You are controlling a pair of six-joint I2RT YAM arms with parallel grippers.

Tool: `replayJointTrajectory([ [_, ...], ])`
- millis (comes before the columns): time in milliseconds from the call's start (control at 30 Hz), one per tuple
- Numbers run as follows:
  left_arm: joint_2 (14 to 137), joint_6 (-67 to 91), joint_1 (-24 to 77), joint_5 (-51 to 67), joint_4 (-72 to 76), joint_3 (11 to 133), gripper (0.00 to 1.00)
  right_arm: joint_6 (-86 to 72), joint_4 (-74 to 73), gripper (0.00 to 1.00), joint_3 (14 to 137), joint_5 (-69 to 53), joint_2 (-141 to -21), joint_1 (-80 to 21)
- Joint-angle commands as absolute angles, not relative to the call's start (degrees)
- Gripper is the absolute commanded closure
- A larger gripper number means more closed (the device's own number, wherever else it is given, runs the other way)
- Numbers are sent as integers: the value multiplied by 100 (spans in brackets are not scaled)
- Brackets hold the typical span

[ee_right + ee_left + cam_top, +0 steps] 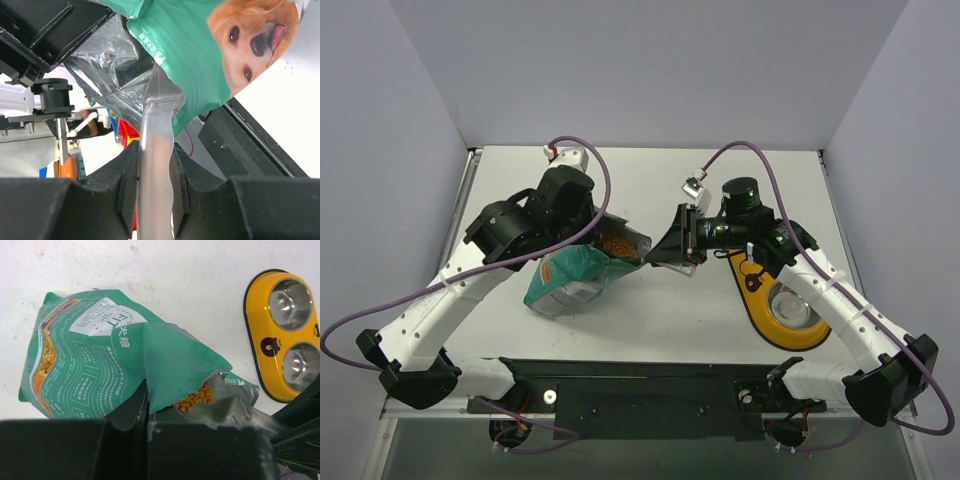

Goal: Serve the pet food

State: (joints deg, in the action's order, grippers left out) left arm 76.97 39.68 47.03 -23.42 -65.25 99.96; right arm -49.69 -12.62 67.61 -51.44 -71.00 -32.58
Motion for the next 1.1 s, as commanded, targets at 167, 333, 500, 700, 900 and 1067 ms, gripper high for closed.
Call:
replayJointTrajectory([
  [167,7365,4236,4772,-1064,-4254,9501,100,-4405,-2431,100,7003,-4484,-6714,-3120],
  [333,7602,4586,5097,-880,-3947,9343,100,-3718,-4130,100,7409,-3631,-7242,-3305],
  [500,7935,5238,5466,-484,-3217,9201,100,-3657,-4325,100,7330,-3490,-8084,-3418],
  [700,8647,5652,5722,-211,-3216,9404,100,-4103,-1774,100,7656,-3558,-9825,-3920],
  [900,9044,5582,5625,-631,-4024,10088,100,-5254,1842,100,6628,-4551,-9486,-3885],
  [1067,8939,5344,5660,-1387,-4789,10590,100,-5775,3164,100,6205,-5062,-9115,-3814],
])
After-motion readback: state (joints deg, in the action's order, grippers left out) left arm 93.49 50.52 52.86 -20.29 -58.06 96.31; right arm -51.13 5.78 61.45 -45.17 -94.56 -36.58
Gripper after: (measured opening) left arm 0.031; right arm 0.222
